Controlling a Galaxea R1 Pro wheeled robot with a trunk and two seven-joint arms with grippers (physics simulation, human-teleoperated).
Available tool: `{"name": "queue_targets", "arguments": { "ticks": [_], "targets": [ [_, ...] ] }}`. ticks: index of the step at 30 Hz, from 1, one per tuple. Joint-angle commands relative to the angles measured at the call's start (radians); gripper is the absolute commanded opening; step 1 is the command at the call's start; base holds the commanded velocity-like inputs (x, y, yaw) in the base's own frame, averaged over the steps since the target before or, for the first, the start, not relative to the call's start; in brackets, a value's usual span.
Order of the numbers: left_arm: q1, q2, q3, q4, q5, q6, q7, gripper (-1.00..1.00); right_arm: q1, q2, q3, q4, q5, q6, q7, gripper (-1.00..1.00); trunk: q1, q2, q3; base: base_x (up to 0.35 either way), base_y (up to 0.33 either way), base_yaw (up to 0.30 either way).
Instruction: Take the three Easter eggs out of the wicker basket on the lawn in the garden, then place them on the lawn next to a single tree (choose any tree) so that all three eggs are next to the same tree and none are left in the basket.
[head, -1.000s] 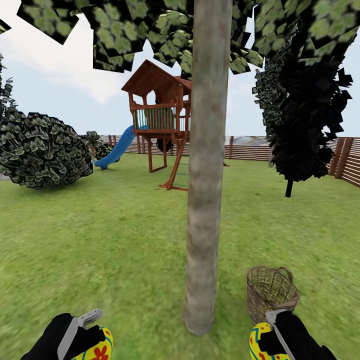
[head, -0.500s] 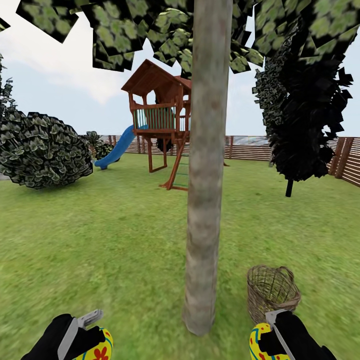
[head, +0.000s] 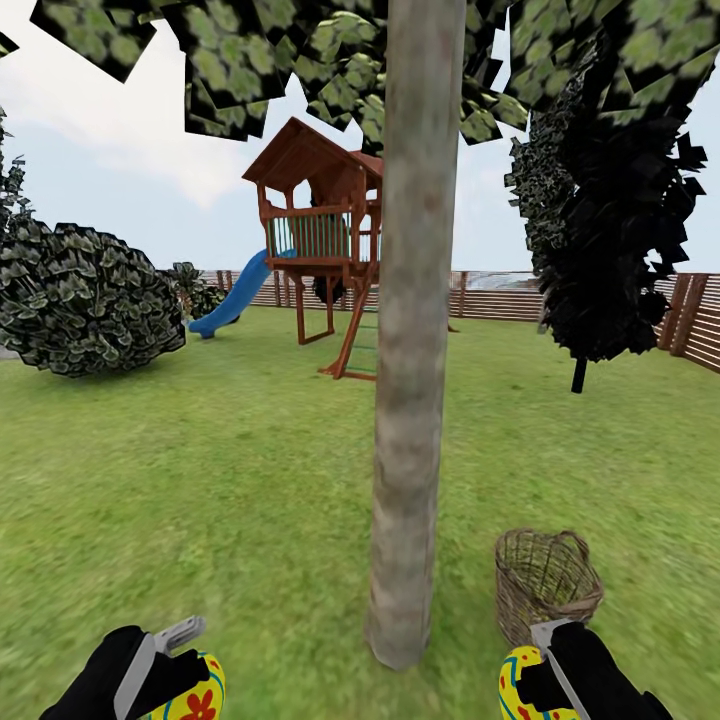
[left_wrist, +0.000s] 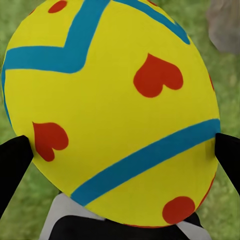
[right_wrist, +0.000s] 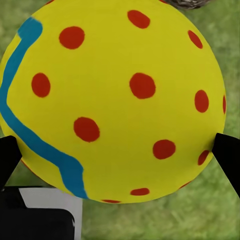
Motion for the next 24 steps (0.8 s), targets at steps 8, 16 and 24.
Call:
{"name": "queue_targets", "arguments": {
  "ticks": [8, 16, 24],
  "targets": [
    [-0.001, -0.002, 0.003, 0.0, 0.004, 0.005, 0.001, -1.0, -0.001, 0.0, 0.003, -0.001, 0.007, 0.004, 0.009, -1.0, 0.031, -0.058, -0.027, 0.0, 0.0, 0.0],
    [-0.001, -0.001, 0.002, 0.0, 0.004, 0.005, 0.002, -1.0, -0.001, -0.001, 0.002, -0.001, 0.007, 0.004, 0.008, -1.0, 0.062, -0.114, -0.052, 0.0, 0.0, 0.0],
    [-0.001, -0.001, 0.002, 0.0, 0.004, 0.005, 0.002, -1.0, -0.001, 0.001, 0.003, -0.001, 0.008, 0.004, 0.008, -1.0, 0.092, -0.17, -0.077, 0.0, 0.0, 0.0]
  ]
}}
